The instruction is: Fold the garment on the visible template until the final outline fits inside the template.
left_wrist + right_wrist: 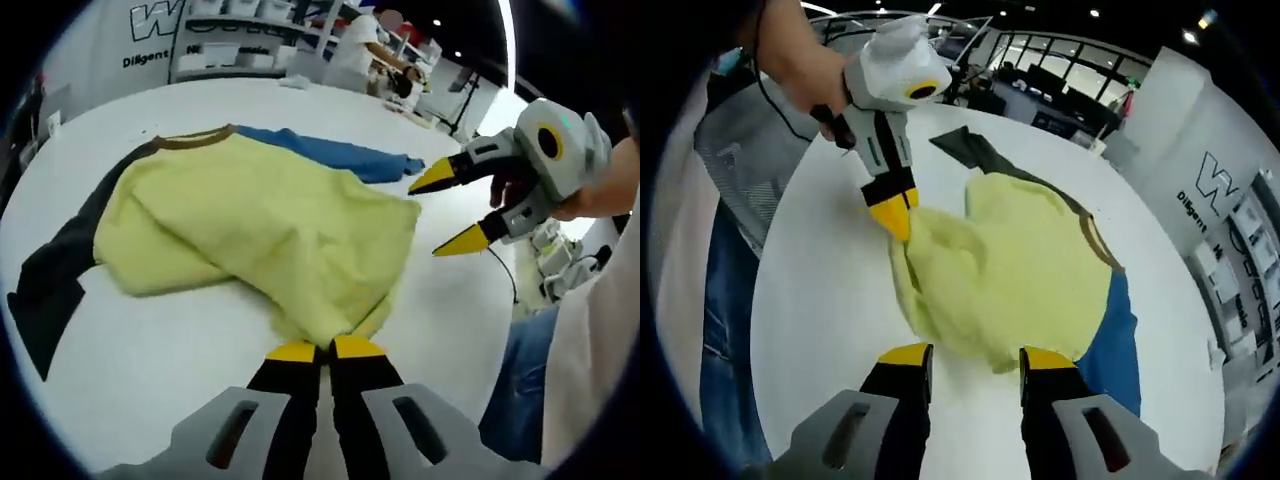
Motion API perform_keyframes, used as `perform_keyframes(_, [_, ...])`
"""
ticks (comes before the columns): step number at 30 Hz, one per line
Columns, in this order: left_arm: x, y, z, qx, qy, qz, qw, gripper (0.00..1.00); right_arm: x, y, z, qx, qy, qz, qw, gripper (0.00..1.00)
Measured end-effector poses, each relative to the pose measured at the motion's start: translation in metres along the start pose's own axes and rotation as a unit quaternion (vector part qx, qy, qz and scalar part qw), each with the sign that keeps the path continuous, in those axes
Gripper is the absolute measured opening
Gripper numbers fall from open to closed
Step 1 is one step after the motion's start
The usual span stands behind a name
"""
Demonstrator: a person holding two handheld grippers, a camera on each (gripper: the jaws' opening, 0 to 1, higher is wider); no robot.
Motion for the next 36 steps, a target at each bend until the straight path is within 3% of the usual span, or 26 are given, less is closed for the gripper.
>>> perform_keyframes(4, [0.023,-0.002,0.004,-0.021,-0.069,0.025,0.9971,0.03,0.018,0.014,-0.009,0.028,-0.018,0.017,0.9993,0.29])
perform_keyframes(11, [0.062,0.001,0.009,-0.051,-0.165,0.094,0.9804,0.03,0.044,0.022,-0.029,0.039,-0.035,0.044,0.9976,0.27])
perform_keyframes(18, [0.078,0.011,0.010,-0.055,-0.195,0.131,0.9705,0.03,0.048,0.008,-0.040,0.020,-0.025,0.031,0.9990,0.21])
perform_keyframes(20, [0.082,0.013,0.010,-0.052,-0.202,0.133,0.9688,0.03,0.056,-0.003,-0.030,-0.029,-0.040,0.038,0.9981,0.17])
perform_keyframes(22, [0.086,0.016,0.009,-0.049,-0.207,0.146,0.9662,0.03,0.064,-0.005,-0.018,-0.038,-0.069,0.018,0.9968,0.14])
perform_keyframes(26, [0.092,0.022,0.006,-0.048,-0.216,0.171,0.9600,0.03,0.061,0.005,-0.010,-0.022,-0.072,0.006,0.9971,0.17])
perform_keyframes(29, [0.097,0.021,0.003,-0.051,-0.217,0.177,0.9586,0.03,0.055,0.009,-0.017,-0.026,-0.060,0.018,0.9977,0.22])
perform_keyframes(31, [0.099,0.020,0.000,-0.046,-0.212,0.170,0.9611,0.03,0.061,-0.001,-0.011,-0.061,-0.071,0.015,0.9955,0.16])
perform_keyframes(32, [0.100,0.021,0.000,-0.044,-0.208,0.170,0.9622,0.03,0.071,-0.006,-0.004,-0.078,-0.102,0.018,0.9915,0.10])
perform_keyframes(36, [0.104,0.026,-0.001,-0.040,-0.212,0.178,0.9601,0.03,0.071,-0.007,-0.004,-0.064,-0.095,0.007,0.9933,0.11])
Point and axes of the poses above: the point that each gripper's makers call its tool centre point, and the gripper's own axes: z roughly backward along the fingers, y roughly to its left, x roughly out of its top, the point moved 6 cm from there along z, roughly backward along the fingers, and after that the axes turned 13 degrees about -z, right-handed, at the moved point
